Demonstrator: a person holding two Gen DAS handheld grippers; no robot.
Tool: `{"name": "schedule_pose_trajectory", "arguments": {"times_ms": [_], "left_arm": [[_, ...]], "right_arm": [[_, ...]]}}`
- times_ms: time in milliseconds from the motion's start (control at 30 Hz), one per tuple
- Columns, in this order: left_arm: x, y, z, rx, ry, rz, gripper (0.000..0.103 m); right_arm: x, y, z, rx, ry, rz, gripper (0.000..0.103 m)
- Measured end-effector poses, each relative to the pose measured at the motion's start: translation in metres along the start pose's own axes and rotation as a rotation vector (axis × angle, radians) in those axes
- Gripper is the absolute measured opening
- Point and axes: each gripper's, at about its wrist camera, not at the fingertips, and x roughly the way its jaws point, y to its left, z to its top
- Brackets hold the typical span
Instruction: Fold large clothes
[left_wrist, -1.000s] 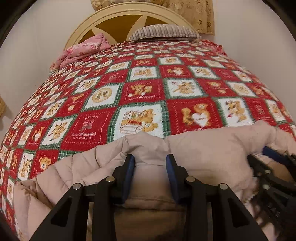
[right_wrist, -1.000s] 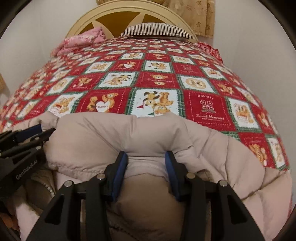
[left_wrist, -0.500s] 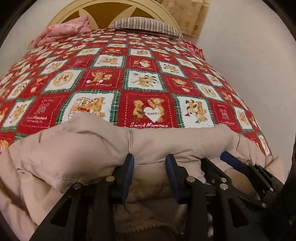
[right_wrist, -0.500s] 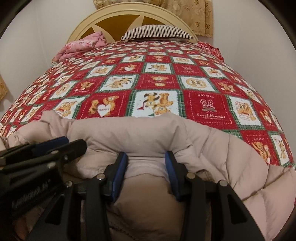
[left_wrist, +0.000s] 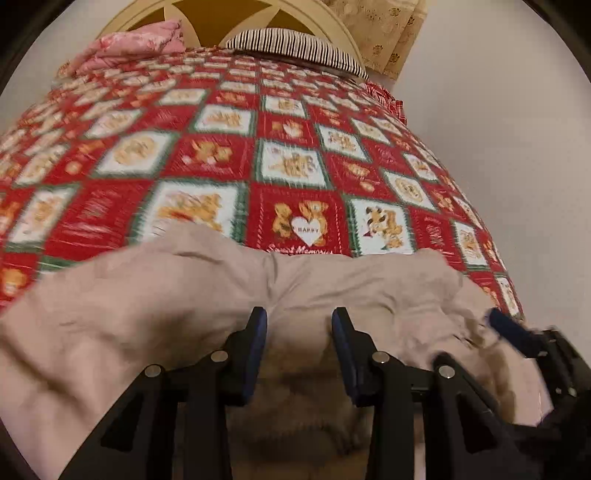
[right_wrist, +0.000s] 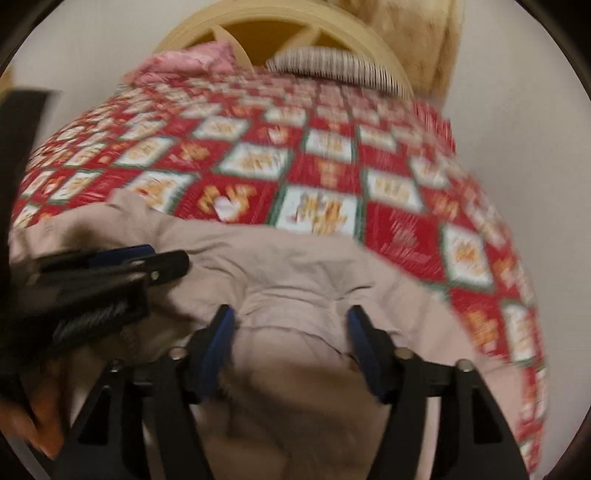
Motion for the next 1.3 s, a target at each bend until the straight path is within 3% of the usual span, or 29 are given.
{"name": "schedule_pose_trajectory", "arguments": {"times_ms": [133, 233, 333, 433, 500, 633, 733, 833, 933, 967, 1033, 1133, 1233, 1300], "left_arm": [[-0.075, -0.007, -0.012, 0.125, -0.081, 0.001, 0.038], [-0.14, 0.003, -0.042, 0.231, -0.126, 0.016, 0.039], [-0.206, 0.036, -0.084, 0.277, -0.189, 0.0, 0.043], [-0.262, 0.084, -0.128, 0.259, -0.258, -0.001, 0.058], [-0.291, 0.112, -0.16, 0.22, -0.293, 0.011, 0.06], [-0.328, 0.157, -0.223, 0.119, -0.323, 0.002, 0.061], [-0.336, 0.18, -0.255, 0.049, -0.297, -0.021, 0.061], [-0.336, 0.191, -0.28, -0.004, -0.243, 0.011, 0.061], [-0.336, 0.19, -0.302, -0.015, -0.226, -0.008, 0.061], [-0.335, 0.19, -0.308, -0.014, -0.223, -0.017, 0.061], [-0.328, 0.187, -0.317, -0.028, -0.206, -0.034, 0.061], [-0.315, 0.183, -0.325, -0.04, -0.165, -0.05, 0.061], [-0.304, 0.176, -0.335, -0.036, -0.127, -0.074, 0.061], [-0.299, 0.17, -0.342, -0.016, -0.114, -0.076, 0.061]], "right_arm": [[-0.086, -0.007, -0.019, -0.008, -0.151, 0.029, 0.075], [-0.163, -0.019, -0.054, 0.044, -0.251, 0.073, 0.075], [-0.238, -0.029, -0.095, 0.087, -0.335, 0.077, 0.079], [-0.32, -0.047, -0.15, 0.116, -0.431, 0.052, 0.091], [-0.369, -0.059, -0.191, 0.128, -0.465, 0.024, 0.093], [-0.425, -0.065, -0.25, 0.167, -0.479, 0.009, 0.093], [-0.449, -0.073, -0.277, 0.234, -0.509, 0.11, 0.093], [-0.476, -0.08, -0.297, 0.302, -0.56, 0.272, 0.093], [-0.499, -0.083, -0.308, 0.312, -0.632, 0.42, 0.093], [-0.501, -0.081, -0.309, 0.302, -0.642, 0.43, 0.093], [-0.504, -0.074, -0.315, 0.278, -0.638, 0.372, 0.094], [-0.48, -0.068, -0.33, 0.294, -0.572, 0.293, 0.094], [-0.423, -0.074, -0.343, 0.401, -0.439, 0.279, 0.093], [-0.388, -0.077, -0.344, 0.439, -0.343, 0.271, 0.086]]}}
